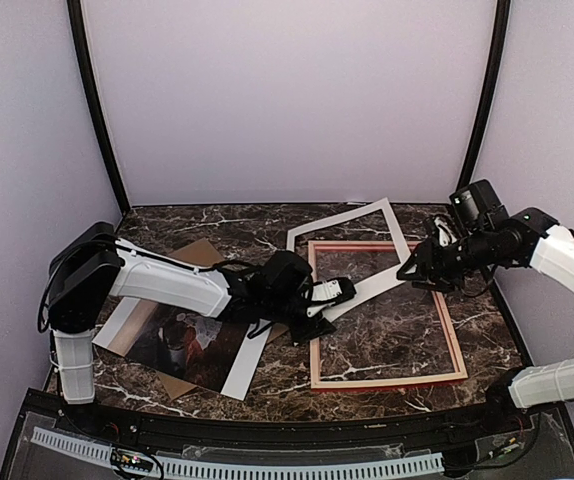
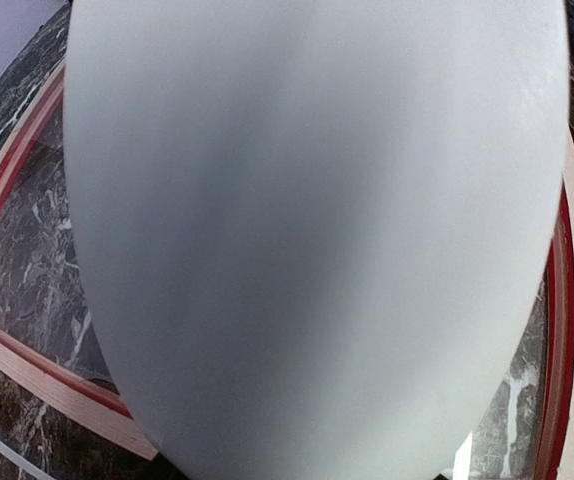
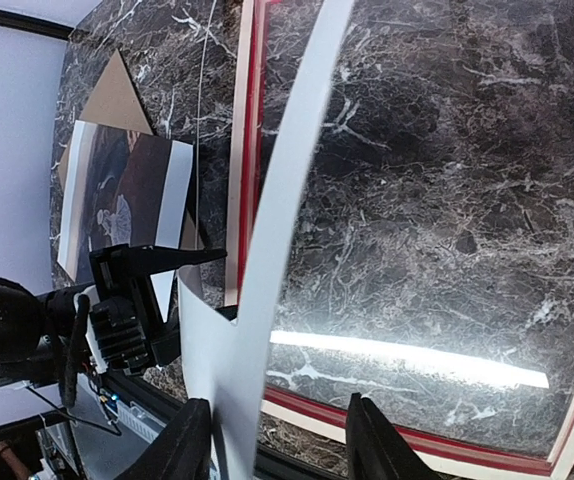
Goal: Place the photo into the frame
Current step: Pass from the right arm to the left, then pass from the left arm to the right
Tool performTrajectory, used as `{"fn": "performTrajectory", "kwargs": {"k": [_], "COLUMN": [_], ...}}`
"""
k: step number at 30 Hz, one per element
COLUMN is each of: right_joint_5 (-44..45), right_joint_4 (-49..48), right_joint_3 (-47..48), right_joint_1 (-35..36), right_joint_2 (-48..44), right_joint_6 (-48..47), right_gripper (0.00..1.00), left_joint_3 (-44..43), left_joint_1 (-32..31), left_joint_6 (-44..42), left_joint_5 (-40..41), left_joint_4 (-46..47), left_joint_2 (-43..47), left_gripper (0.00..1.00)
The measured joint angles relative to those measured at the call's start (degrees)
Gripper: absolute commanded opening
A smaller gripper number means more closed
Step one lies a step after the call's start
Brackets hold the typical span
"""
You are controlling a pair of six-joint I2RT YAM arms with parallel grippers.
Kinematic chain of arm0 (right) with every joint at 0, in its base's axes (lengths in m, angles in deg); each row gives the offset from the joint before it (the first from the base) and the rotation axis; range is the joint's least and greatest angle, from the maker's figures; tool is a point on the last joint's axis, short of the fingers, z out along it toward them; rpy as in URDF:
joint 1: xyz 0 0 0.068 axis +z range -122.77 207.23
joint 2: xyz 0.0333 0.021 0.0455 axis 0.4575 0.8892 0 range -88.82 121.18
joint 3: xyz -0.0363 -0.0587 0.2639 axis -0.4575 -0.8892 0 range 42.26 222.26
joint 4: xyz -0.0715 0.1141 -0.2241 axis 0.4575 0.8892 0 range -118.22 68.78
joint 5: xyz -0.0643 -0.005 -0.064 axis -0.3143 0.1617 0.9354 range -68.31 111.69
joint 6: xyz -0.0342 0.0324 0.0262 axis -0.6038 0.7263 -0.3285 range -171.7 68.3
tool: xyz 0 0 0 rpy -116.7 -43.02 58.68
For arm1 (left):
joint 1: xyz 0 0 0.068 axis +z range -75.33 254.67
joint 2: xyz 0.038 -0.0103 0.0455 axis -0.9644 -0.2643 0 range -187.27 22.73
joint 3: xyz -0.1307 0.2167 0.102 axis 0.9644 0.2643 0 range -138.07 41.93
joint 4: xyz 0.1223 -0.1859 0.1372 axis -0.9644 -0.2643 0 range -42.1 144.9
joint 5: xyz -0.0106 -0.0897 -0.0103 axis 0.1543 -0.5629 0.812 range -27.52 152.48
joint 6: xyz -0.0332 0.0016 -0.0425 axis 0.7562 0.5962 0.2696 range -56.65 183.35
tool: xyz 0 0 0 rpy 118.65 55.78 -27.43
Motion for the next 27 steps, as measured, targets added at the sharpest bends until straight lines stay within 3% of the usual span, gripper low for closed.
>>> {"fn": "performTrajectory", "kwargs": {"k": [7,13,19,27], "right_joint_5": [-0.11,-1.22,-2.25,-7.1], "right_joint_4": [-1.9,-4.09,-6.73,-12.44], "right_joint_3": [-1.2,-1.18,-1.11,-0.13], "right_joint_1": [-2.01,-4.46,-7.63,-10.8], "right_joint_2": [-0.17,0.61,5.77,14.86], "right_joint_6": [0.46,0.2,-0.39,-1.25], "right_gripper": [0.6,0.64,0.62,0.54], "left_joint_3": [1.9,2.97,3.87,4.15], "left_joint_1": [-1.44,-2.67,-4.09,-5.01], "left_joint_6": [0.31,0.7,1.07,1.31], "left_joint_5": [0.24,0.63,1.44,1.86], "left_joint_4": [0.02,0.02,0.02,0.35], "left_joint_2": [0.0,0.0,0.0,0.0], "left_gripper": [0.48,0.48,0.48,0.48]}}
